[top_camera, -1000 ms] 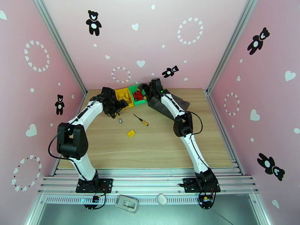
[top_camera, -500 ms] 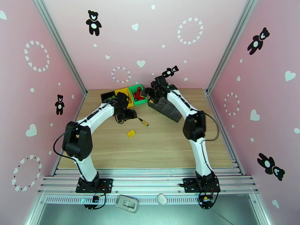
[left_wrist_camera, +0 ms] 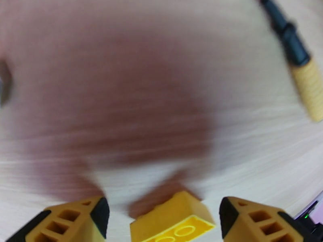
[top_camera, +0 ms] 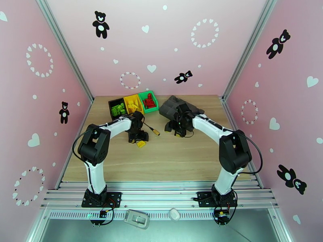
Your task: Sort the legos into containers by color
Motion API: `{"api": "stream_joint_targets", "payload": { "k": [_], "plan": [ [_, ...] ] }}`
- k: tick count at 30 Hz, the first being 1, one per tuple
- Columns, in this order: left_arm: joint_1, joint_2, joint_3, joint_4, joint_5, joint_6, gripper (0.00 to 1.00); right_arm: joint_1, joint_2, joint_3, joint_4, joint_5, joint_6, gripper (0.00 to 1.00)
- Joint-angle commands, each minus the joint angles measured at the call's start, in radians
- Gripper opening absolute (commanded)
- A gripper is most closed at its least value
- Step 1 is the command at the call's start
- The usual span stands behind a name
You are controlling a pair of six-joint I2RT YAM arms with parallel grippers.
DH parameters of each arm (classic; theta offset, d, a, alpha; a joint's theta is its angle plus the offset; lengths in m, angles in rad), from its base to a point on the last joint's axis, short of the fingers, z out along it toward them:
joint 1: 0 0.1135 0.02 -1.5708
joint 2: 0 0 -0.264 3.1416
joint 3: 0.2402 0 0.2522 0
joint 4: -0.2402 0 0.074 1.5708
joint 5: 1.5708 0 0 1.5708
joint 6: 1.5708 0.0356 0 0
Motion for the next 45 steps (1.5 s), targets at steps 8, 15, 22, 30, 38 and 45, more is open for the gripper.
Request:
{"api": "stream_joint_targets", "payload": {
  "k": [8, 15, 22, 30, 38, 45],
  "plan": [
    [-0.090, -0.047, -0.096, 0.059, 0.003, -0.031, 0.77, 0.008, -0.058, -0.030, 0.068, 0.020, 0.012, 0.68],
    [-0.167, -0.027, -0.078, 0.034, -0.055, -0.033, 0.72, 0.013, -0.054, -0.038, 0.065, 0.015, 0.012, 0.66],
    [-0.172, -0.001, -0.055, 0.014, -0.115, -0.080, 0.63, 0.012, -0.054, -0.043, 0.060, 0.009, 0.005, 0.65],
    [-0.172, 0.055, 0.029, -0.002, -0.086, -0.157, 0.54, 0.013, -0.038, -0.038, 0.062, 0.002, 0.001, 0.65],
    [-0.170, 0.057, 0.084, -0.053, -0.096, -0.168, 0.35, 0.013, -0.003, 0.001, 0.049, -0.010, -0.006, 0.64],
    [-0.104, 0.001, 0.150, -0.021, 0.008, -0.200, 0.30, 0.034, 0.059, 0.073, 0.045, -0.062, -0.001, 0.64]
  ]
}}
